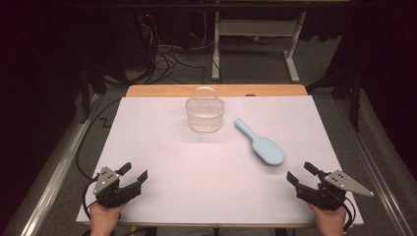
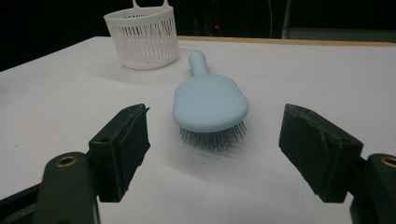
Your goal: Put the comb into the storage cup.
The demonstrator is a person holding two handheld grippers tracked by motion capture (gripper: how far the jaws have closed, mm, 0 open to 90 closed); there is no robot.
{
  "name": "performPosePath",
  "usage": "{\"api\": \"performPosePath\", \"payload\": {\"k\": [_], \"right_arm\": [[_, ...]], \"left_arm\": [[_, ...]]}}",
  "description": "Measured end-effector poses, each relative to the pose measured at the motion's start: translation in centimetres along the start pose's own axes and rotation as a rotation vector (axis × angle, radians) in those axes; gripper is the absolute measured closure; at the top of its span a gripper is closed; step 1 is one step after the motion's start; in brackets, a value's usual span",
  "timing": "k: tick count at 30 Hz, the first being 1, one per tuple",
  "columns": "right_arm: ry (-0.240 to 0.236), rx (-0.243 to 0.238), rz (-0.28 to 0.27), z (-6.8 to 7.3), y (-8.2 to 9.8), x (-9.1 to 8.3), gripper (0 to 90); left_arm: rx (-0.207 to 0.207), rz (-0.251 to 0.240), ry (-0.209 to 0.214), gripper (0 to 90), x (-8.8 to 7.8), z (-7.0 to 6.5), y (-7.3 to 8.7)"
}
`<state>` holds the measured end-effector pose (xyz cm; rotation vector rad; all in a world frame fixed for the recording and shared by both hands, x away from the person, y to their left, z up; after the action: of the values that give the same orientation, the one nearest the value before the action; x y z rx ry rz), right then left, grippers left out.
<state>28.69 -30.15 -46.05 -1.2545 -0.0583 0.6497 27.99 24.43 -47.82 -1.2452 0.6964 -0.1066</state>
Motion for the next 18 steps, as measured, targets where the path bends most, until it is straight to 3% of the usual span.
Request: {"api": "performPosePath", "payload": {"k": [18], "right_arm": [[-0.028,0.001,0.010,0.80,-0.08,0.88,26.4]], "left_arm": [[0.001,-0.003,-0.002,32.3,-0.05,0.00,-0.02]]}}
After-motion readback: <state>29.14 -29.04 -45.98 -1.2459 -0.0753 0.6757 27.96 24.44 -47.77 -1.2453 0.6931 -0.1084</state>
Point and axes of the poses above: each handheld gripper's, and its own axes: x roughly forward along the jaws, y roughly out of its underside, z roughly to its left, the point moved 3 cm from there along x, roughly forward along the jaws, and after that the axes turned 15 degrees about x, right-handed, at the moved point
